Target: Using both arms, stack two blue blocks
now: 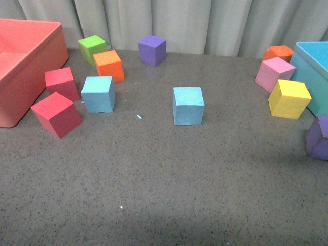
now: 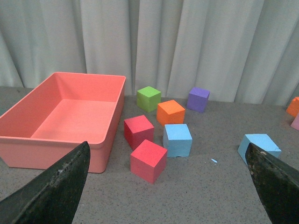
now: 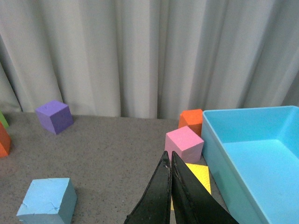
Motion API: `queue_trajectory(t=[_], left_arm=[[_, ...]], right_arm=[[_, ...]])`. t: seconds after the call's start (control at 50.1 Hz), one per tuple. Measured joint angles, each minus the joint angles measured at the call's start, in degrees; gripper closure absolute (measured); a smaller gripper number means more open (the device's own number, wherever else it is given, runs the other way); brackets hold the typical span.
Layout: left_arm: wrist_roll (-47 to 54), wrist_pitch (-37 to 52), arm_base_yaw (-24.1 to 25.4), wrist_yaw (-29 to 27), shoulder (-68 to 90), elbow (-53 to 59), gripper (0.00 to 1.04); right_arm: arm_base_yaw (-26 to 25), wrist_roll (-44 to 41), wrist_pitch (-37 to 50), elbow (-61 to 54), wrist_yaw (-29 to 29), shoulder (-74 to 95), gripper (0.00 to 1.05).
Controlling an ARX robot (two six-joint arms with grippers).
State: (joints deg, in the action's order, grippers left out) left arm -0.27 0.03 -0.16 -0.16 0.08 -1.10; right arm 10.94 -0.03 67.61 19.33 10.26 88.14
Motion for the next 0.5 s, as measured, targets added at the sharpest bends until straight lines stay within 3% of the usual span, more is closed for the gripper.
queue_trajectory(t=[0.439,0.499], left_arm=[[0.00,0.00,0.00,0.02,0.00,0.00,0.07],[0.00,0.00,0.00,0.02,0.00,0.00,0.07]], right_arm=[[-6.49,0.02,-10.67,-14.36,-5.92,-25.07,1.04],[-9.46,0.00,-13.42,-15.47,-9.70,-28.98,1.04]])
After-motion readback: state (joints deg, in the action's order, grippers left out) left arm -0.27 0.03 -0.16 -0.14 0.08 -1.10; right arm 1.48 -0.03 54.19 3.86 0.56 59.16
